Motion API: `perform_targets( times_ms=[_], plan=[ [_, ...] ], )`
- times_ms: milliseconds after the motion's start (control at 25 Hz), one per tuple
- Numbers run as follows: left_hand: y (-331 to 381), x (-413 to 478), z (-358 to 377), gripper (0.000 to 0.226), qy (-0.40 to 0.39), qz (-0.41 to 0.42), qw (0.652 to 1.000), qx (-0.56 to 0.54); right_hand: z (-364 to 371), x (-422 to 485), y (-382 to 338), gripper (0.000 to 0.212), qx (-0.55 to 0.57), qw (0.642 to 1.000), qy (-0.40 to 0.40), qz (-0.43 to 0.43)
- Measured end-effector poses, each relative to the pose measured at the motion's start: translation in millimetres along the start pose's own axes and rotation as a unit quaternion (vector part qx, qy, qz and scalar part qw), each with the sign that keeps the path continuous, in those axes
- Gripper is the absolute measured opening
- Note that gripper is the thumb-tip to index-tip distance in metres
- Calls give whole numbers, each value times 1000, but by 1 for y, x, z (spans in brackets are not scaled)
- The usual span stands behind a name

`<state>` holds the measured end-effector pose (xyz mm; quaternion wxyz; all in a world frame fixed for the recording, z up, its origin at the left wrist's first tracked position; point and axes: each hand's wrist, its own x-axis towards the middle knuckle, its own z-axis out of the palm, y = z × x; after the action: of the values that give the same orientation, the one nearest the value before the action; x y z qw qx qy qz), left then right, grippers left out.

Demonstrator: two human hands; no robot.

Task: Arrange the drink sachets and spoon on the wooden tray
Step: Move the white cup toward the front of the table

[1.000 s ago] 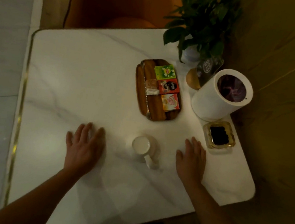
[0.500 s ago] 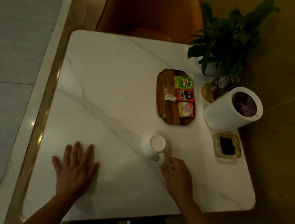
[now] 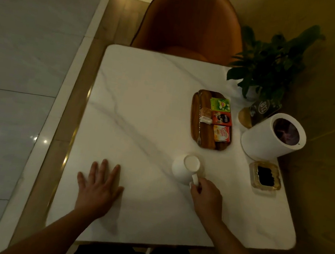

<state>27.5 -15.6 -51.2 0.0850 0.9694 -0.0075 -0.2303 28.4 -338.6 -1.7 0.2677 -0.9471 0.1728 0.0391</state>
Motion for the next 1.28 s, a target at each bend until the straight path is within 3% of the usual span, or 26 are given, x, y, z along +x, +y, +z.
perform_targets(
  times_ms=[80,160,240,320,400,480,560,760,920,1040,1160,1280],
  plan=[
    [-3,0,1,80,-5,2,1000,0,-4,2,-11,32,39,999,2,21],
    [-1,2,-1,82,-16,0,1000,-8,-8,7,-26,23,188,976,-13,111],
    [10,3,-11,82,-31,-26,999,-31,-10,10,-45,18,399,887,-30,229],
    [26,1,-26,61,-13,-52,987,-149,-5,9,-65,11,540,781,-55,309],
    [48,-11,-41,23,-8,-81,925,-372,6,2,-83,11,612,705,-91,346],
    [69,-24,-57,24,-35,-110,847,-519,19,-8,-97,16,645,659,-123,367],
    [82,-31,-62,25,-30,-127,810,-572,31,-17,-107,14,650,640,-152,380],
    [85,-34,-62,17,11,-150,792,-592,56,-34,-117,16,640,639,-219,366],
    [80,-32,-59,26,72,-169,812,-554,65,-40,-118,19,644,626,-279,340],
    [75,-25,-58,23,71,-174,815,-548,69,-37,-114,22,619,643,-304,332],
    [71,-17,-56,14,85,-199,809,-546,69,-36,-108,23,539,721,-320,298],
    [63,-11,-56,11,91,-200,812,-541,64,-36,-77,15,409,856,-255,188]
  ],
)
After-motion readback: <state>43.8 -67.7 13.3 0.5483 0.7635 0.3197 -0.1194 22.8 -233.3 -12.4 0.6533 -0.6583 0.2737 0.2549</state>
